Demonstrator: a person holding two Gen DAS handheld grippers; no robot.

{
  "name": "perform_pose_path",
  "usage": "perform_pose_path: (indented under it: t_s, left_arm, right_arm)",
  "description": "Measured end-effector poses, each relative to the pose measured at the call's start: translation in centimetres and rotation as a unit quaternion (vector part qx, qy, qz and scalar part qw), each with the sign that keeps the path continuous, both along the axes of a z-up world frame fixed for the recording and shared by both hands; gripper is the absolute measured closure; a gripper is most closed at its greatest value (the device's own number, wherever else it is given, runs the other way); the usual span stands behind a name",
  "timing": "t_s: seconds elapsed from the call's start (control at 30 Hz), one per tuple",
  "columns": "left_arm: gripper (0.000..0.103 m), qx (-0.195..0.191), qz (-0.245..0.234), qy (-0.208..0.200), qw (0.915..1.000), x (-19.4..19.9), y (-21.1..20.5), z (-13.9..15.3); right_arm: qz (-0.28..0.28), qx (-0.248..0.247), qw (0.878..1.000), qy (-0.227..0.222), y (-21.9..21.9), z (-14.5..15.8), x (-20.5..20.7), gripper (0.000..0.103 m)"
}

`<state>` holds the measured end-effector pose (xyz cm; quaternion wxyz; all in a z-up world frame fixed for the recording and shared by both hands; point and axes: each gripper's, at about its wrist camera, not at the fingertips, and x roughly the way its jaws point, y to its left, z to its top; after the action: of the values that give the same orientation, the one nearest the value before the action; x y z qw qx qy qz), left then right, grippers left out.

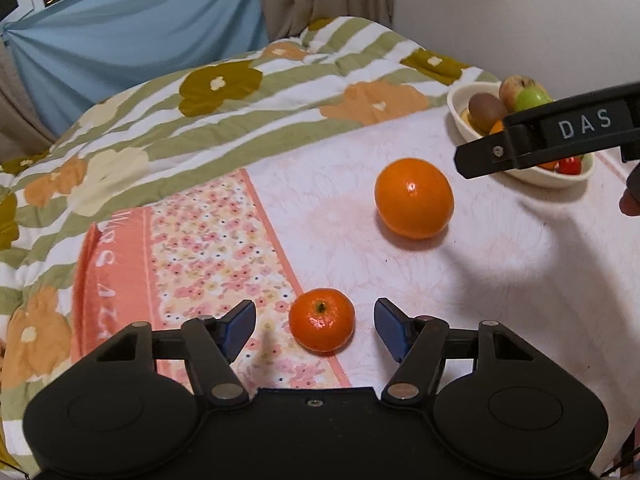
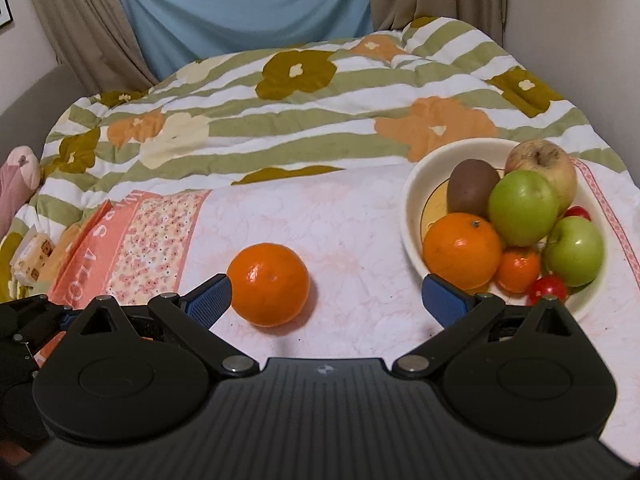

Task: Organize fruits
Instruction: 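Grasp the small tangerine with the left tool while the right tool grasps the large orange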

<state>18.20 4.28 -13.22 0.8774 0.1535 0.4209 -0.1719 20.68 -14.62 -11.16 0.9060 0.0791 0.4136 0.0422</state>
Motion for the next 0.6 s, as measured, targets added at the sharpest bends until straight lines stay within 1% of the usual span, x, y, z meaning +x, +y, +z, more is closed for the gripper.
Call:
perform_pose_path:
  t_s: [0.07,0.2,0.27,0.3,0.33,0.4,0.6]
  left_arm:
    - [0.033,0.004,-0.004,0.002,1.0000,0.2,-0.2,-0.4]
    - [0.040,0.006,-0.009,0.013,0.9999,0.7,-0.3,-1.2]
    - [0.041,0.006,-0.011,0.016,0.9998,0.9,-0.3,-1.6]
    - [0.042,0.006,-0.012,0.017,0.9998,0.9,-0.3,-1.7]
    - [0.050,0.004,-0.013,0.019,0.9997,1.0,-0.2,-1.9]
    - [0.058,-0.006,-0.016,0.022,0.9996,1.0,0.0,-1.9]
    - [0.059,-0.011,-0.017,0.024,0.9995,1.0,0.3,-1.7]
  right_arm:
    - [0.004,-0.001,1.000,0.004,0.3,-0.4,0.3,0.000]
    - [0.010,-0.005,1.000,0.007,0.7,-0.8,0.8,0.000]
    - [0.015,-0.007,1.000,0.010,0.9,-1.0,0.9,0.000]
    - [0.018,-0.008,1.000,0.012,1.1,-1.1,1.0,0.000]
    - [0.020,-0.009,1.000,0.013,1.2,-1.1,1.0,0.000]
    - [0.023,-0.013,1.000,0.012,1.4,-1.2,1.1,0.000]
    - [0.029,-0.014,0.999,0.017,1.8,-1.5,1.2,0.000]
